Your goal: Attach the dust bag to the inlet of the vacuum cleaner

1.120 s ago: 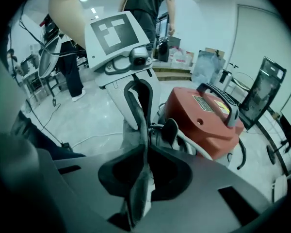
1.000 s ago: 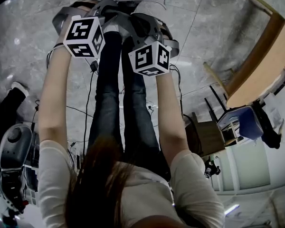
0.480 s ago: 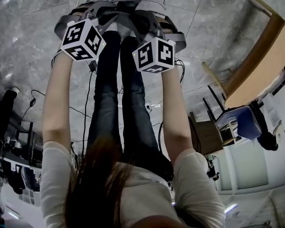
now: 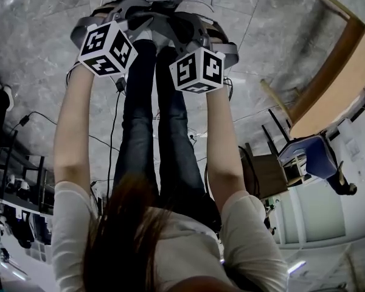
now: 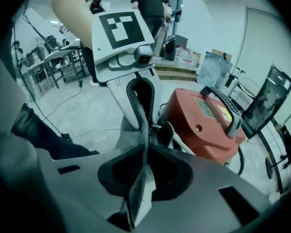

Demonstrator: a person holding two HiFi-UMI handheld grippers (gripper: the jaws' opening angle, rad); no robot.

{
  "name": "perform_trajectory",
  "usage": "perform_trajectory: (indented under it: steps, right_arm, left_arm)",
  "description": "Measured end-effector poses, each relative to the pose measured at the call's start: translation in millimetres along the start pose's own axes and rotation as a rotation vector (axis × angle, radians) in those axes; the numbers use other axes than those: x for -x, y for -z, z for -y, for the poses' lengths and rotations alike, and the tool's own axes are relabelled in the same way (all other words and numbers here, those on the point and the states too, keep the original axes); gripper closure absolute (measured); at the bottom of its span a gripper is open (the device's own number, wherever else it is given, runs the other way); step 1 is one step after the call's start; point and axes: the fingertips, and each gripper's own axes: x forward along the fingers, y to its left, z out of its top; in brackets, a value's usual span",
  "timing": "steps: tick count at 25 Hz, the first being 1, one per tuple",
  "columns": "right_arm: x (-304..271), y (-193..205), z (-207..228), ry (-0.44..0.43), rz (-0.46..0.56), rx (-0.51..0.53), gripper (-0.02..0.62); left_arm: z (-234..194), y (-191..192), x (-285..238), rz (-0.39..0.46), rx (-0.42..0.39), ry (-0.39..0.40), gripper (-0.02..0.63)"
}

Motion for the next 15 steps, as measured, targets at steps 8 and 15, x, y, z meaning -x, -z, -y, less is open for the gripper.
perform_trajectory:
  steps: [8, 15]
  right_arm:
    - [-0.3, -0.8, 0.9, 0.001, 0.005, -0.053, 0.551]
    - [1.6, 2.0, 4.0, -0.044, 0.05, -0.287, 0.512]
  left_arm:
    - [0.5, 2.0, -0.5, 0.013, 0.031, -0.027, 0.517]
    - [4.1, 2.3, -2.6, -0.003, 0.097, -0.027, 0.498]
